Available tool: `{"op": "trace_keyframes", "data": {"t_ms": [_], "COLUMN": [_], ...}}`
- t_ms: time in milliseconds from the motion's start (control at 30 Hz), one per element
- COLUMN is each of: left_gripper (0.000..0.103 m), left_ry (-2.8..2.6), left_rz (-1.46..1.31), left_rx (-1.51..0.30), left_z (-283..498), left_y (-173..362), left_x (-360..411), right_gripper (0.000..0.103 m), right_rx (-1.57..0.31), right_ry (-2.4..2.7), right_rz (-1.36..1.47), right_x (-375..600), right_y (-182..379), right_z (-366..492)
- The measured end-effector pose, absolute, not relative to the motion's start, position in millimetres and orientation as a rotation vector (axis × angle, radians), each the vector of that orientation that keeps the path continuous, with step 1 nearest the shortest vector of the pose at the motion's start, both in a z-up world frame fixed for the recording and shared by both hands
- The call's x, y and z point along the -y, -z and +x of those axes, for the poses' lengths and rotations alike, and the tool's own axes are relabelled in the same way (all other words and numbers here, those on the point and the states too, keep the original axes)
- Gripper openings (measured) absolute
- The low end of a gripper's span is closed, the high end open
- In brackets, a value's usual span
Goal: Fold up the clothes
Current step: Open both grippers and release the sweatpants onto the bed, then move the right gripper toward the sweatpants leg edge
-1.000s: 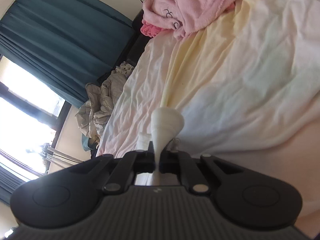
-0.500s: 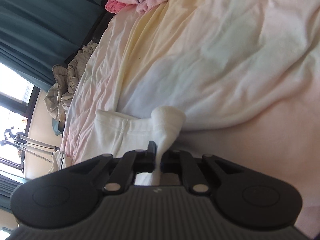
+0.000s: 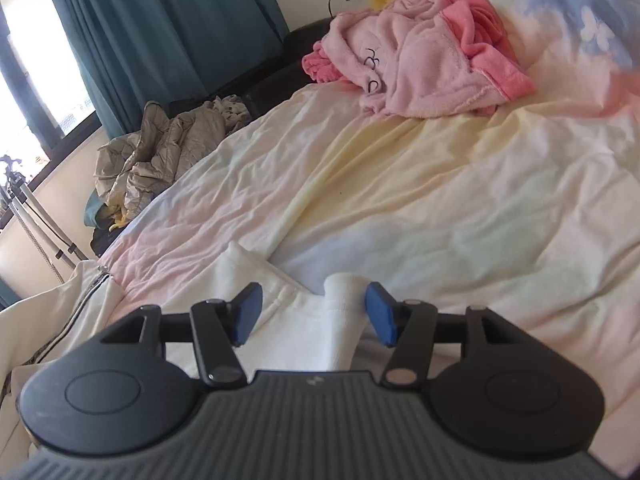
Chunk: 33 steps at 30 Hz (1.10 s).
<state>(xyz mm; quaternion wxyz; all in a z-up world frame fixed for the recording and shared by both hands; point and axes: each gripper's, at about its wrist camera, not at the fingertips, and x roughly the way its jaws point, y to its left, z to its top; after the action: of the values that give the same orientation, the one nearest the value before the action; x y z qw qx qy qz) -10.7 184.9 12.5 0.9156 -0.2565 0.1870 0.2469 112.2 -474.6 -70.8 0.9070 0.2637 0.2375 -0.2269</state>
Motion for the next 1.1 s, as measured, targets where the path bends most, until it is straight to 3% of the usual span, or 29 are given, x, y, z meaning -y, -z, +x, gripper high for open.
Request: {"op": "trace_keyframes", "data": {"t_ms": [400,1100], "left_gripper": [0.081,0.083], "left_ry": [-0.283,-0.134], "left_rz": [-0.314,-0.098], "left_rx": [-0.493,-0.549], "left_z": [25,64], "left_y": [11,39], "left_x": [-112,-55], "right_gripper": [0.059,0.060], "right_rx": [-0.466,-0.405], "right_ry": [0.126,-0.140], "right_rz": [0.338,0.252], "right_x": [371,261], "right_y": [32,56], "right_z": [127,136]}}
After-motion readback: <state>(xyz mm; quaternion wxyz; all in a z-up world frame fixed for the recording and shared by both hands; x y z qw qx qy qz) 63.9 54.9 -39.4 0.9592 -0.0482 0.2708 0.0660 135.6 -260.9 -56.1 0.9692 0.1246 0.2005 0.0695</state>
